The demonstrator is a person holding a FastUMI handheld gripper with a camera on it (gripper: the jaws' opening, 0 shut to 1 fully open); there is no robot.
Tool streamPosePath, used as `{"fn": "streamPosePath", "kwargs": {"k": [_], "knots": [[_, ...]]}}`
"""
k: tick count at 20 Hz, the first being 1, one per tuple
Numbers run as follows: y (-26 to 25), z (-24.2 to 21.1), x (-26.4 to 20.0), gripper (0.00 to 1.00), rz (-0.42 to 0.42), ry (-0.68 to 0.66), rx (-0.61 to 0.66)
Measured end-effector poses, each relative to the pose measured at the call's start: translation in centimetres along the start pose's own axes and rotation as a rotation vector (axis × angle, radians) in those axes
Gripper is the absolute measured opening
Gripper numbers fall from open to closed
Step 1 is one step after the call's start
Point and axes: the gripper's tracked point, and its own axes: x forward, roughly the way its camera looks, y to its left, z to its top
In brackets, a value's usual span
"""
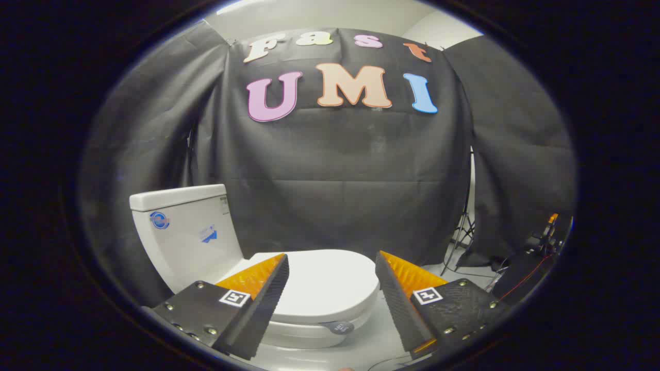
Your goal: Open the toilet lid.
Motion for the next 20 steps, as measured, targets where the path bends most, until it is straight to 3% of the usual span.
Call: {"fn": "streamPosePath", "kwargs": {"k": [20], "knots": [[-0.7,-1.9,0.6,0.99,-0.028,0.046,0.008]]}}
